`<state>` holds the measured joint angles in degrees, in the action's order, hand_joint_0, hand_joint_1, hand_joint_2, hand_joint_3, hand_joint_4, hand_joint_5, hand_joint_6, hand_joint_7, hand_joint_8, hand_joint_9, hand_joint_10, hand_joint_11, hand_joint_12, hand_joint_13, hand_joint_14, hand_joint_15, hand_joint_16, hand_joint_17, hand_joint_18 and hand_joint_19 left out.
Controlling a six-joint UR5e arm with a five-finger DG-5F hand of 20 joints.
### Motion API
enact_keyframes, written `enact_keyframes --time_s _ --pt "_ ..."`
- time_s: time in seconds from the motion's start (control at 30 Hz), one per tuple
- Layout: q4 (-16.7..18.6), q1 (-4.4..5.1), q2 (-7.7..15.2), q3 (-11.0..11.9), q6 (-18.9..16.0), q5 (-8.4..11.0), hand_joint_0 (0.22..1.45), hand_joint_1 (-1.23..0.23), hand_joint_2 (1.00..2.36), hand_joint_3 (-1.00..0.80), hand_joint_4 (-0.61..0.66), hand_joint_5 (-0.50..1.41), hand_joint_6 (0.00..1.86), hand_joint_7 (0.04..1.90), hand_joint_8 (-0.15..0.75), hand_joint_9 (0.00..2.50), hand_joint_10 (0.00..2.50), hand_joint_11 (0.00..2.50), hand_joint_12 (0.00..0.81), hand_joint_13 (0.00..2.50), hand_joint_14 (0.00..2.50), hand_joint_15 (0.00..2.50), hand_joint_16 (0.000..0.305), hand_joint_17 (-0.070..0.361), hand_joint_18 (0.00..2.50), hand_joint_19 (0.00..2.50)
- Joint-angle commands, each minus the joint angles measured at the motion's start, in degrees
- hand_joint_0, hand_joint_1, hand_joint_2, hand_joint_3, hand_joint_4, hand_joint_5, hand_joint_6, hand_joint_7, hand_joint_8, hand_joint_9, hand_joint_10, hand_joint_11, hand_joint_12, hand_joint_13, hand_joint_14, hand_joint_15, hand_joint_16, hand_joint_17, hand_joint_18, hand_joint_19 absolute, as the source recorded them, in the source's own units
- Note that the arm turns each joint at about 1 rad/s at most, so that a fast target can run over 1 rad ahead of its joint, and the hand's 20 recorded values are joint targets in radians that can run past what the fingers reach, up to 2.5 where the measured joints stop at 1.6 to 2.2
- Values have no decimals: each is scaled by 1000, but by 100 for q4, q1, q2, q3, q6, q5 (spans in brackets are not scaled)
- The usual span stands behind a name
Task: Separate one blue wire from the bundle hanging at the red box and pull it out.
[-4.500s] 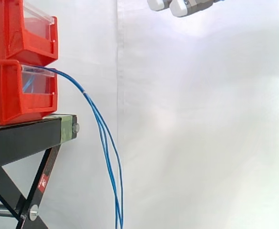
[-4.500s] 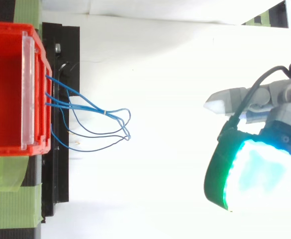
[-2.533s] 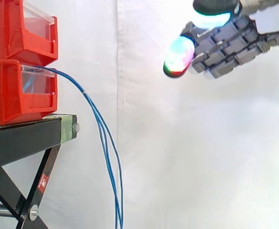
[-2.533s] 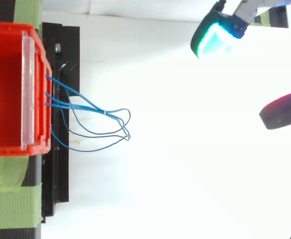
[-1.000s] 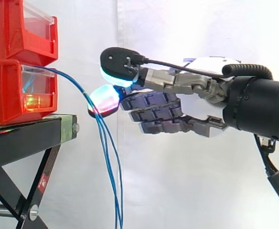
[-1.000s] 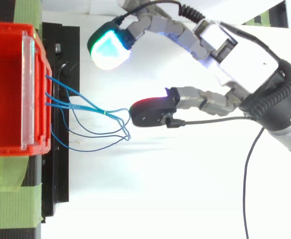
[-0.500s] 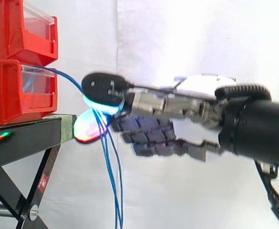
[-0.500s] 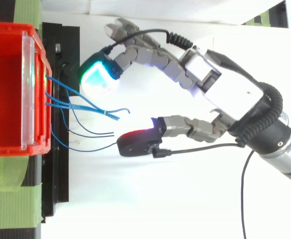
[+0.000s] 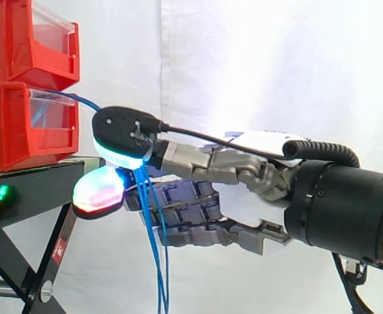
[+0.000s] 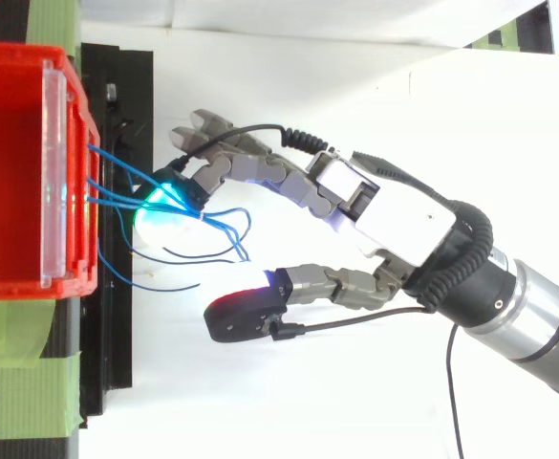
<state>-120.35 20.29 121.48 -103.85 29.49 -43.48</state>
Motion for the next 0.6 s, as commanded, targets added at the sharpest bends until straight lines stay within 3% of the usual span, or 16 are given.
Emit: enact_keyframes --time_s 0.0,0.17,0.33,0.37,0.47,0.5,0.57 --pt "-138 1 -2 146 -329 -3 519 -548 1000 -500 311 -205 503 906 288 224 0 0 392 39 0 59 72 162 0 69" --pt "-516 1 -11 234 -619 -29 519 -545 1000 -500 314 -204 503 901 289 229 0 0 392 43 0 63 72 161 0 80" --pt "-920 -25 -204 234 -1314 -99 520 -546 1000 -500 316 -203 503 904 291 235 0 0 391 49 2 68 71 161 5 86" --pt "-1351 -34 -266 234 -1780 -214 520 -546 1000 -500 317 -203 503 904 291 235 0 0 392 52 1 66 71 160 5 84" --pt "-1852 -34 -309 234 -2166 -346 521 -545 1000 -500 315 -202 503 903 290 239 0 0 390 59 2 68 71 160 15 91" --pt "-2177 -42 -309 234 -2342 -372 522 -545 1000 -500 318 -202 503 904 290 240 1 0 391 60 2 68 71 160 16 86" --pt "-2282 -42 -301 225 -2395 -372 522 -545 1000 -500 315 -201 503 904 290 241 0 0 390 61 1 71 71 160 15 89"
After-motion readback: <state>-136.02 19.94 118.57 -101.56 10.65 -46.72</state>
